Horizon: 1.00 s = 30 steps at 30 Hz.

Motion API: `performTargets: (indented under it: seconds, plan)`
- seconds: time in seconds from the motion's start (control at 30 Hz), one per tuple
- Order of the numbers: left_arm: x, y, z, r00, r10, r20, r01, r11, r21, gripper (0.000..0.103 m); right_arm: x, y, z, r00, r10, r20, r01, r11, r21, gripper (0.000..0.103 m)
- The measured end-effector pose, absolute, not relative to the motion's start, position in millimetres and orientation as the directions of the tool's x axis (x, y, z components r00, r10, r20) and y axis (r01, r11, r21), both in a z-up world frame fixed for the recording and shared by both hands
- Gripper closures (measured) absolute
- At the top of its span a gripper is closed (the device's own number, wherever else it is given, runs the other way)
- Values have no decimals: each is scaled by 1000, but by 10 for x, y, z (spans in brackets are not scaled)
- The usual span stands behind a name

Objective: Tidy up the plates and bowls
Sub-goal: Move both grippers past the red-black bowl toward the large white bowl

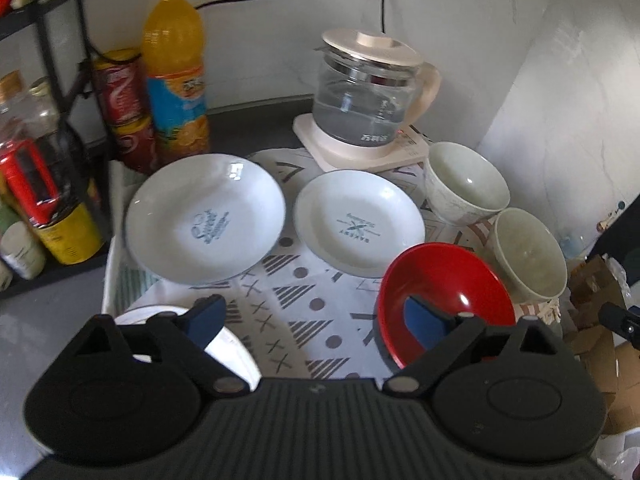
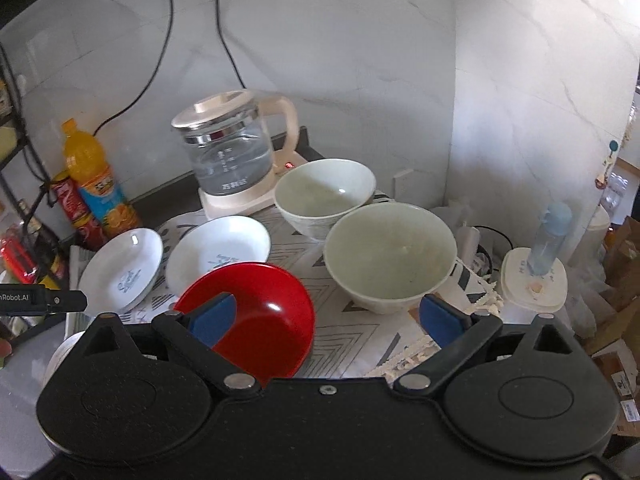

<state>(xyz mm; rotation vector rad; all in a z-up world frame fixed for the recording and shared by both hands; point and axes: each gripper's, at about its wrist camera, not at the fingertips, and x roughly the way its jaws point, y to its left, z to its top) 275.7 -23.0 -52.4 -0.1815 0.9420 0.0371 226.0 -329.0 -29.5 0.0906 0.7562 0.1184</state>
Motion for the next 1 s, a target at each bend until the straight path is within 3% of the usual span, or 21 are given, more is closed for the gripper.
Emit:
performTargets:
  seconds: [0.07, 0.13, 0.37, 1.0]
  plan:
    - [2842, -277, -537, 583, -59, -810, -99, 985, -143, 10, 2312, -3324, -314, 719, 135, -682, -63, 990, 128, 8]
    - [2931, -347, -553, 577, -71, -814, -82, 986, -144, 13, 2369, -3360, -342, 712, 131, -690, -55, 990, 130, 15]
    - [3198, -613, -593, 568, -88, -818, -63, 987, -150, 23, 2598, -3565, -461, 699, 135, -703, -43, 988, 148, 17]
    - [3962, -1540, -865, 513, -168, -841, -24, 977, -210, 47, 3278, -4219, -959, 581, 190, -791, -49, 979, 199, 56]
